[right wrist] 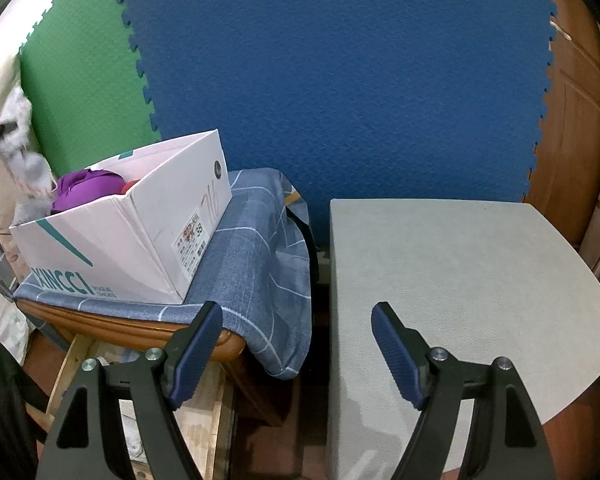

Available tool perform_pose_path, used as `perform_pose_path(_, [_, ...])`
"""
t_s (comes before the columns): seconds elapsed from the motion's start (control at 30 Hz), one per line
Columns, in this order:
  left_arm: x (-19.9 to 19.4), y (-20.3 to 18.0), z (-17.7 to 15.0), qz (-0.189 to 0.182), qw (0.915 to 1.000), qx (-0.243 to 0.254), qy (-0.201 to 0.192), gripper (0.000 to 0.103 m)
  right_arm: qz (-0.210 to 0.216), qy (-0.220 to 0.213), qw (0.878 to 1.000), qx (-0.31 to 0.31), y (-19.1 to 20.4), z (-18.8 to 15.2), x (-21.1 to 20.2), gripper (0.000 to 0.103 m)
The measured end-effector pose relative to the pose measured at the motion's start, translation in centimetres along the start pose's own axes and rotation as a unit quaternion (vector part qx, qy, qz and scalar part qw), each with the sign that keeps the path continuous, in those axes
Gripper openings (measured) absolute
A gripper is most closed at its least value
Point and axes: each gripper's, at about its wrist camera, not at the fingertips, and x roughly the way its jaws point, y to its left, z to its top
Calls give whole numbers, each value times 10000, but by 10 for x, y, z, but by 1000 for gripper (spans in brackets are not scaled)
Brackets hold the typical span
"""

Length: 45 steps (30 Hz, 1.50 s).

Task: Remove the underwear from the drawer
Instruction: 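Lift the pale grey cloth and drop it into the white box, then reach the right gripper into the drawer and grasp the light blue underwear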

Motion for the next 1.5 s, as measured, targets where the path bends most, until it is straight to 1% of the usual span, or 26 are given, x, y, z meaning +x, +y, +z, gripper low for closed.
perform_pose_path(0.07, [19,4,-4,210,9994,175,220,10,3,3,10000,-1,1,0,0,79])
perform_pose_path(0.17, [40,9,-11,336,9980,252,479,10,-11,5,10000,-23,3,0,0,79])
perform_pose_path(0.4, [81,21,-31,394,9948,117,929,11,-17,28,10000,-21,4,0,0,79])
perform_pose_path(0.53, [100,28,-46,426,9915,13,1231,12,-21,31,10000,-21,4,0,0,79])
perform_pose_path(0.63, [105,28,-51,413,9912,41,1261,13,-23,30,10000,-25,4,0,0,79])
perform_pose_path(0.73, [109,19,-55,418,9905,273,1285,25,-26,36,10000,-32,4,0,0,79])
perform_pose_path(0.8, [108,13,-56,343,9912,379,1224,46,-28,39,10000,-30,4,0,0,79])
perform_pose_path(0.83, [107,8,-56,321,9914,465,1178,51,-29,34,10000,-31,5,0,0,79])
perform_pose_path(0.9, [101,-4,-56,567,9910,709,986,80,-33,34,10000,-35,5,0,0,79])
perform_pose_path(0.93, [96,-9,-55,721,9905,836,825,84,-38,39,10000,-35,5,-1,1,79])
perform_pose_path(0.97, [85,-17,-55,939,9890,1025,504,88,-42,44,10000,-38,5,-1,1,79])
perform_pose_path(1.0, [76,-22,-54,1028,9880,1118,288,93,-46,48,10000,-40,5,-1,1,79])
perform_pose_path(1.03, [70,-25,-54,1060,9875,1152,154,95,-49,48,10000,-42,5,-1,1,79])
perform_pose_path(1.07, [57,-27,-54,1068,9878,1135,-43,101,-50,47,10000,-45,5,-1,1,79])
perform_pose_path(1.17, [32,-21,-58,945,9907,927,-316,102,-57,37,9999,-86,7,-1,1,79])
perform_pose_path(1.27, [4,-1,-70,1072,9907,639,-548,102,-12,-36,9997,-244,12,-2,-3,79])
perform_pose_path(1.33, [-12,16,-85,1175,9899,513,-597,102,105,-97,9989,-454,21,-3,-6,79])
perform_pose_path(1.37, [-17,24,-92,1257,9894,455,-562,102,203,-114,9980,-595,27,-4,-8,79])
perform_pose_path(1.43, [-27,45,-111,1456,9882,230,-417,102,571,-49,9938,-949,45,-8,-11,79])
perform_pose_path(1.5, [-34,69,-131,1557,9874,-78,-263,102,1094,262,9850,-1307,69,-14,-8,79])
